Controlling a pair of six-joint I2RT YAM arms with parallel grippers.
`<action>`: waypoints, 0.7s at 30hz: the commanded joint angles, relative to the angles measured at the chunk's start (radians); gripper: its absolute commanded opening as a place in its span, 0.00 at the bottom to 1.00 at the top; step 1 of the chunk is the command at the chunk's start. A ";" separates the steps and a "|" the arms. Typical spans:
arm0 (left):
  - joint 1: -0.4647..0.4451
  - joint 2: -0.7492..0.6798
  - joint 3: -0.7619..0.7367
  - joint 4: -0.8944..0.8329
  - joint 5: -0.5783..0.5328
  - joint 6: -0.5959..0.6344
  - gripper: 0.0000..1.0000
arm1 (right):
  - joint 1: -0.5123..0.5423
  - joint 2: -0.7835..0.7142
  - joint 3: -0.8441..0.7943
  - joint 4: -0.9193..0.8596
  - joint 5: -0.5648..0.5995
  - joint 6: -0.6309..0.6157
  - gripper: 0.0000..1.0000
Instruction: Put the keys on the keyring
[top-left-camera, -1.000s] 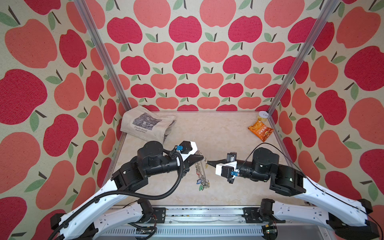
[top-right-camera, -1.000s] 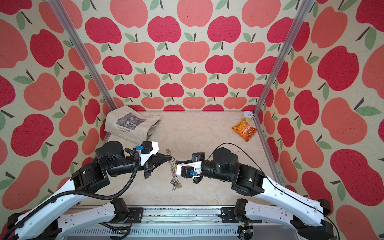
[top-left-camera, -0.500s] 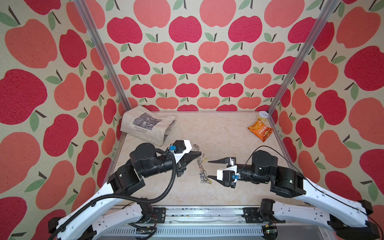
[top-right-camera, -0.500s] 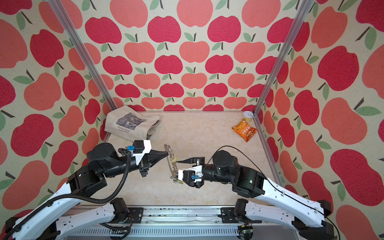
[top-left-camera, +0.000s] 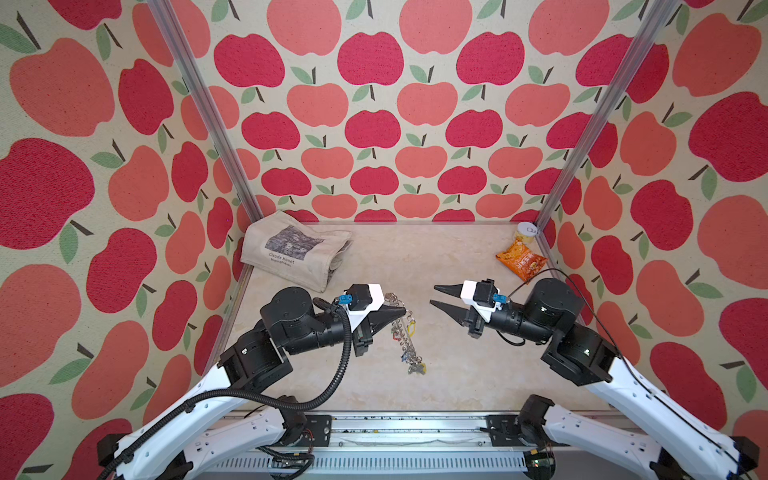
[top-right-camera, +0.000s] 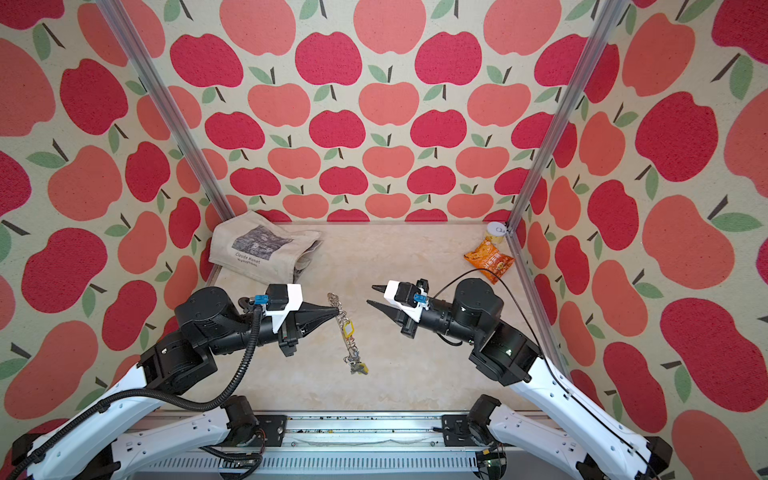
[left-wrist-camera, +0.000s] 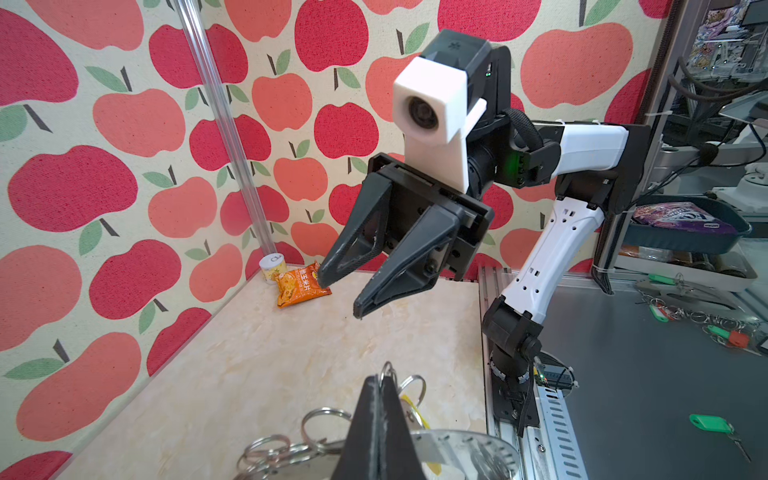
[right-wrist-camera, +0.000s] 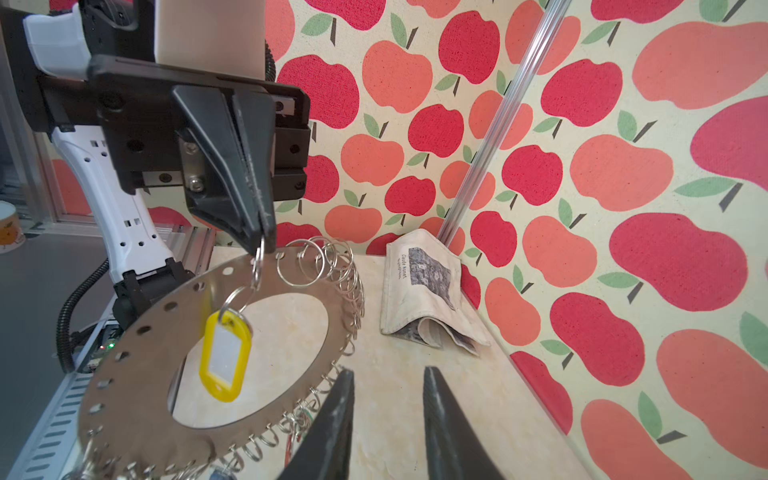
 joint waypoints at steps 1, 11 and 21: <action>0.006 -0.015 0.003 0.068 0.035 -0.003 0.00 | -0.007 0.023 0.029 0.067 -0.106 0.090 0.28; 0.006 -0.021 0.001 0.063 0.038 -0.004 0.00 | -0.006 0.040 0.030 0.124 -0.254 0.138 0.25; 0.006 -0.020 0.007 0.059 0.044 -0.006 0.00 | 0.038 0.079 0.048 0.099 -0.271 0.110 0.22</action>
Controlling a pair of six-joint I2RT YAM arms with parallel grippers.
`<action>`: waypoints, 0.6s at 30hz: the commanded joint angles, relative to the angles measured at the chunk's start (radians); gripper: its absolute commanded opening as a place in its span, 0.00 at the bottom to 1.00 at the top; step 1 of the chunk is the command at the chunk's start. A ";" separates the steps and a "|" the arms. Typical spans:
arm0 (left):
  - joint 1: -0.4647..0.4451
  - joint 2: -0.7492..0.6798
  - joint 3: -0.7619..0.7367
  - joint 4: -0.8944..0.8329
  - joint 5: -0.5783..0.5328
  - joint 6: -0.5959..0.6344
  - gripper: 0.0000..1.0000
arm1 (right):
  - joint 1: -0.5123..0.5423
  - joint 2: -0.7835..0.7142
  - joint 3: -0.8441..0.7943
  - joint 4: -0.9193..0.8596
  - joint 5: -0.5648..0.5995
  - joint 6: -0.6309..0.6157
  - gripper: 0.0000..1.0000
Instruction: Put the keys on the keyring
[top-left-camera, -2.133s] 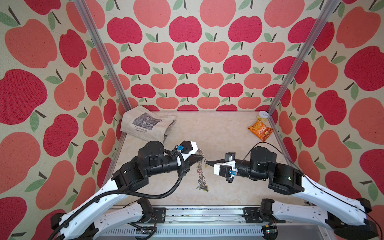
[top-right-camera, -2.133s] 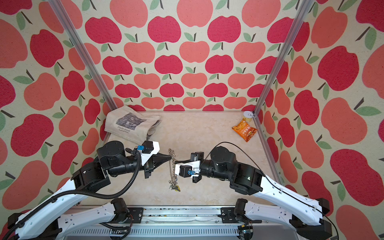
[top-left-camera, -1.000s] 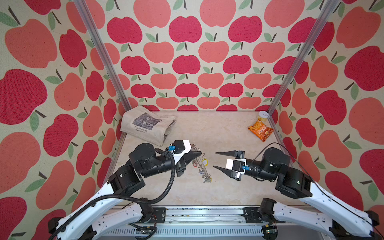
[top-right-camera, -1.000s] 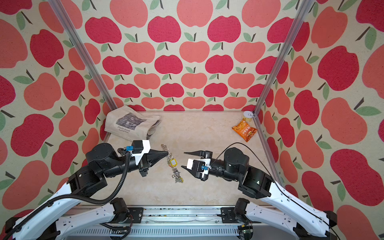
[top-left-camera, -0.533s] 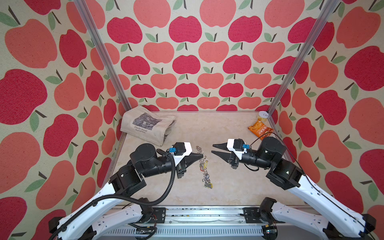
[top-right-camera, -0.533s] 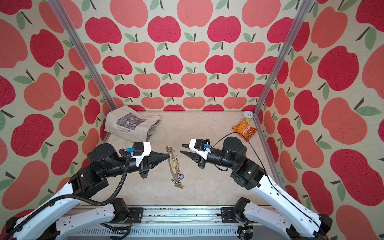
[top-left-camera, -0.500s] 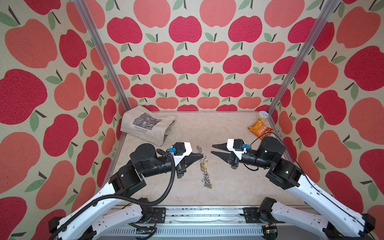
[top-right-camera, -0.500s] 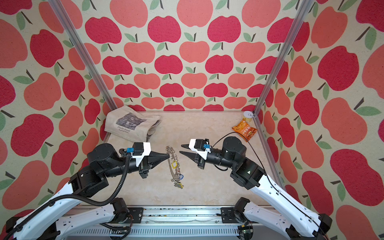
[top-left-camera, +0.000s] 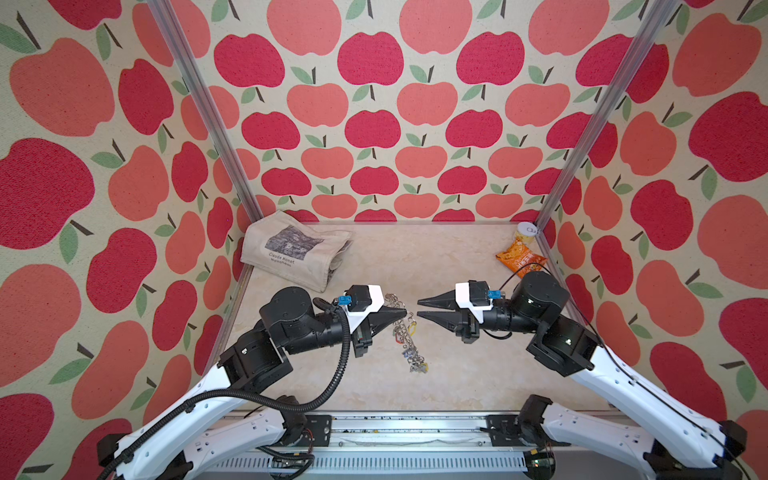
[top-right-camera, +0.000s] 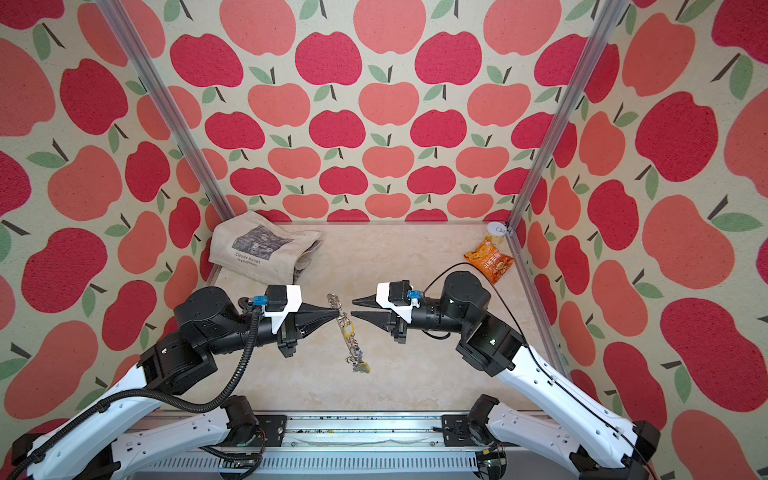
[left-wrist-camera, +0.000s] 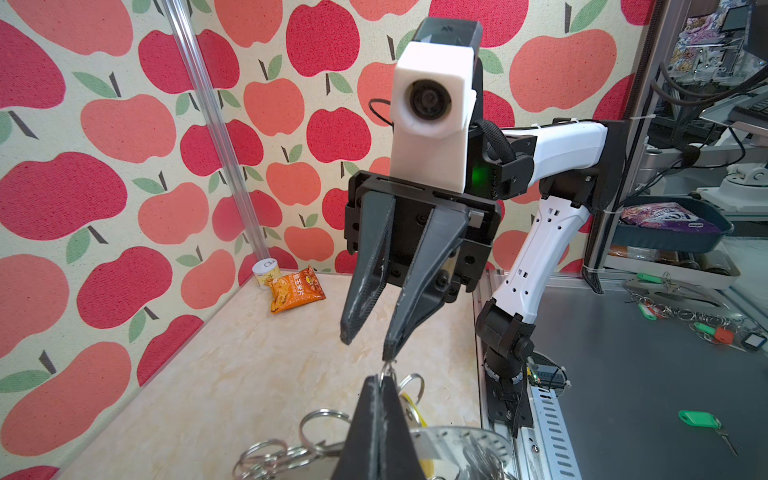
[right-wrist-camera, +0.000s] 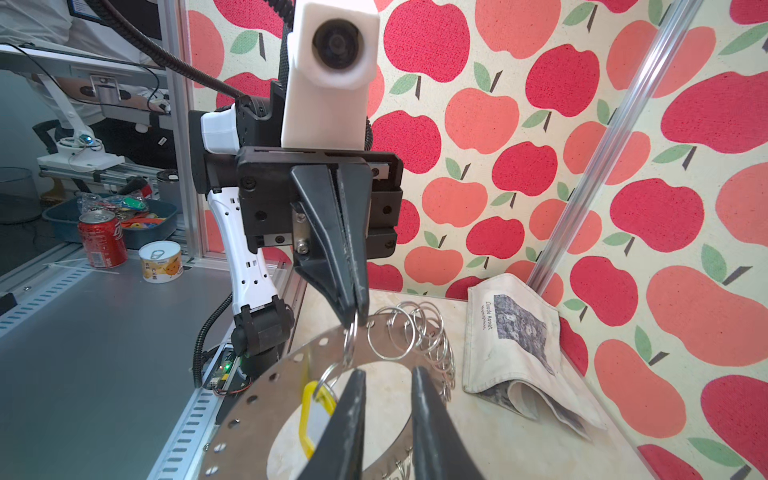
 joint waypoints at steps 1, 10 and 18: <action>0.006 -0.019 0.007 0.054 0.024 -0.005 0.00 | 0.019 0.009 0.038 -0.012 -0.012 -0.005 0.22; 0.006 -0.018 0.007 0.046 0.024 -0.003 0.00 | 0.039 0.022 0.053 -0.040 -0.021 -0.025 0.21; 0.006 -0.019 0.009 0.049 0.032 -0.005 0.00 | 0.053 0.049 0.070 -0.068 -0.020 -0.038 0.19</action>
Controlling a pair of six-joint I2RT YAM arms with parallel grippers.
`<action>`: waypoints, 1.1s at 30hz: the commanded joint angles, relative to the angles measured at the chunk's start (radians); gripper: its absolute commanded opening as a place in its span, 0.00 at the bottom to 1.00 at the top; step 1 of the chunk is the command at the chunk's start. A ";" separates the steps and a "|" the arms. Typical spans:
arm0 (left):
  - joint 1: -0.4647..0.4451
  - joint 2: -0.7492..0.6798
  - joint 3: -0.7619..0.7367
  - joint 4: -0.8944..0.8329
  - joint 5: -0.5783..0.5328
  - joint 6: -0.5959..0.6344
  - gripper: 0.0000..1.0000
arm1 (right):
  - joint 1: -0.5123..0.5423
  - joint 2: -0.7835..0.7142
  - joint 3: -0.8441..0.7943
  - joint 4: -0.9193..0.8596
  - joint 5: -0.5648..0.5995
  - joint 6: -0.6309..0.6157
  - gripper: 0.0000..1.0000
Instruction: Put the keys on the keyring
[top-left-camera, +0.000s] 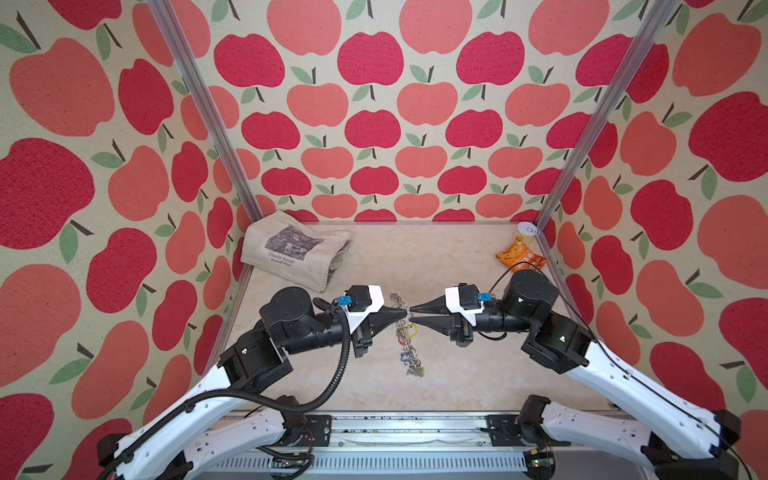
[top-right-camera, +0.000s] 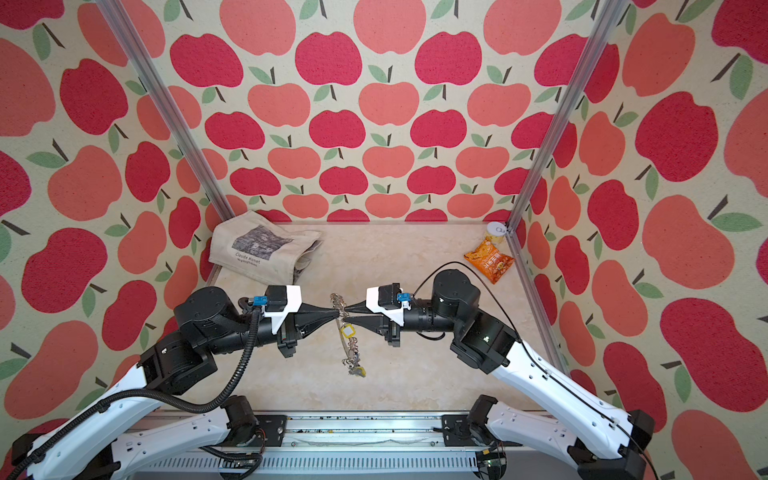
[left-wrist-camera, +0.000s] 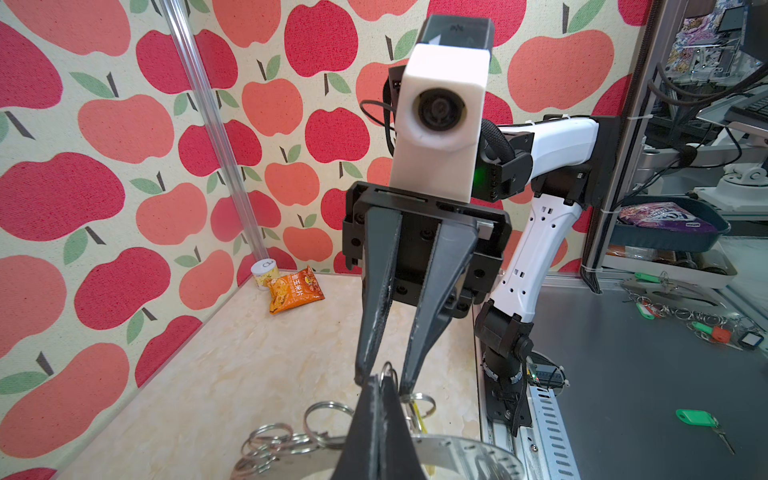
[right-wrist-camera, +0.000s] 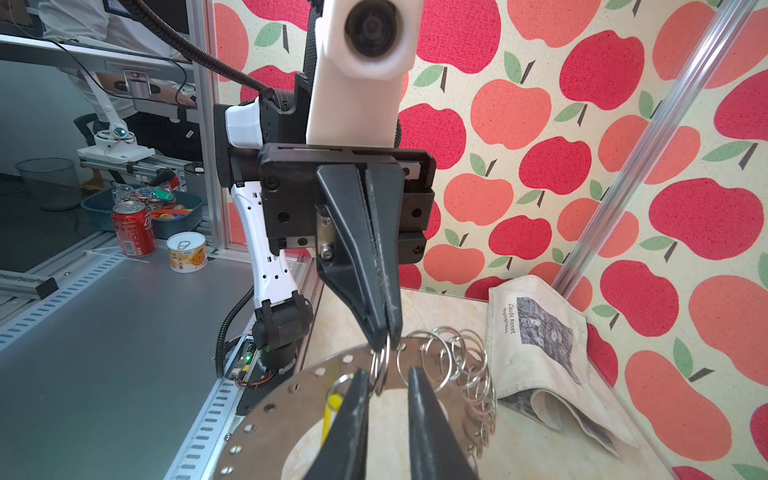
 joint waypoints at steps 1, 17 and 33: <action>0.006 -0.019 0.009 0.049 0.026 -0.005 0.00 | 0.012 0.008 0.033 -0.030 -0.013 -0.018 0.18; 0.006 -0.057 0.017 -0.042 -0.089 -0.028 0.32 | 0.015 0.013 0.136 -0.252 0.103 -0.110 0.00; -0.005 0.110 0.197 -0.325 -0.067 0.067 0.41 | 0.062 0.108 0.315 -0.511 0.215 -0.207 0.00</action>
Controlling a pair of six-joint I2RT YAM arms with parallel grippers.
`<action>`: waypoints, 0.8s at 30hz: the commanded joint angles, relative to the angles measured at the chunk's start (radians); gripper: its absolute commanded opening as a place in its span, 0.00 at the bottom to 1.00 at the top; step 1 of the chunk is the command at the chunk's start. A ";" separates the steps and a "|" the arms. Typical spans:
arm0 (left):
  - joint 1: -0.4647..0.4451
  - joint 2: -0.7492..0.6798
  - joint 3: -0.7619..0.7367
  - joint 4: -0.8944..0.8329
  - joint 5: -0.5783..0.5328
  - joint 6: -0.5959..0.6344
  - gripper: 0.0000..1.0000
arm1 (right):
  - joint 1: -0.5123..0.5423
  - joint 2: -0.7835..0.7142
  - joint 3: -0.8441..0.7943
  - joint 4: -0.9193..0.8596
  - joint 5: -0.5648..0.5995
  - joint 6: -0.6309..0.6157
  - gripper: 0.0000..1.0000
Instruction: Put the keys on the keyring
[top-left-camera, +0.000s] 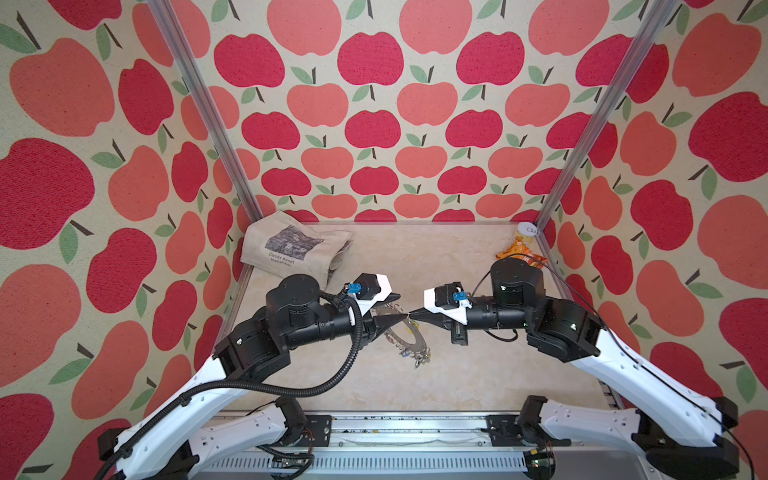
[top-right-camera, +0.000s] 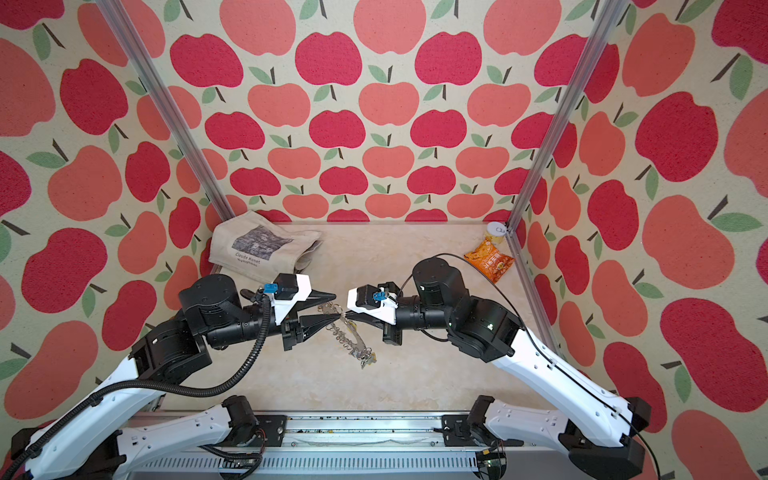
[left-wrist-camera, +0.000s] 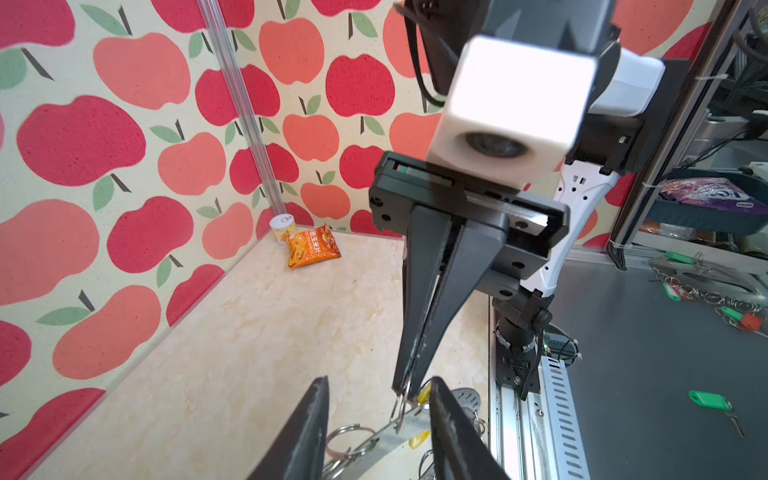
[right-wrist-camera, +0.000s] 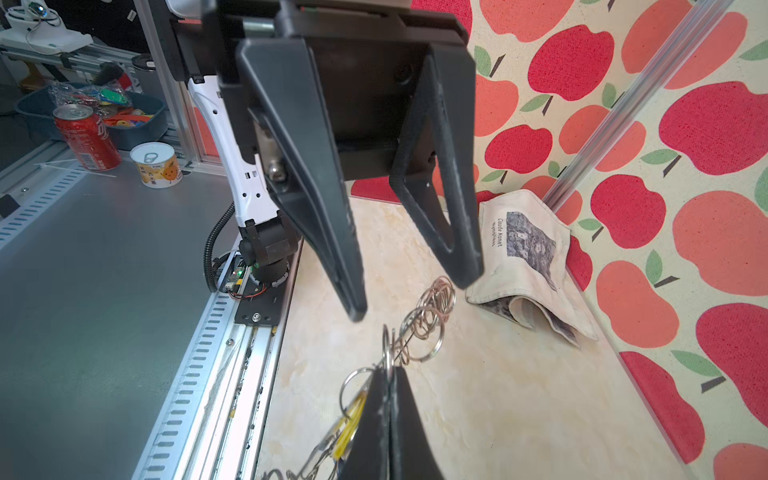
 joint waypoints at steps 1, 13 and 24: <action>-0.010 0.011 0.042 -0.083 0.018 0.044 0.40 | 0.005 0.003 0.056 -0.036 0.021 -0.029 0.00; -0.034 0.034 0.076 -0.094 0.021 0.071 0.29 | 0.006 0.031 0.097 -0.083 0.021 -0.044 0.00; -0.049 0.067 0.096 -0.130 0.008 0.108 0.26 | 0.016 0.036 0.112 -0.102 0.019 -0.046 0.00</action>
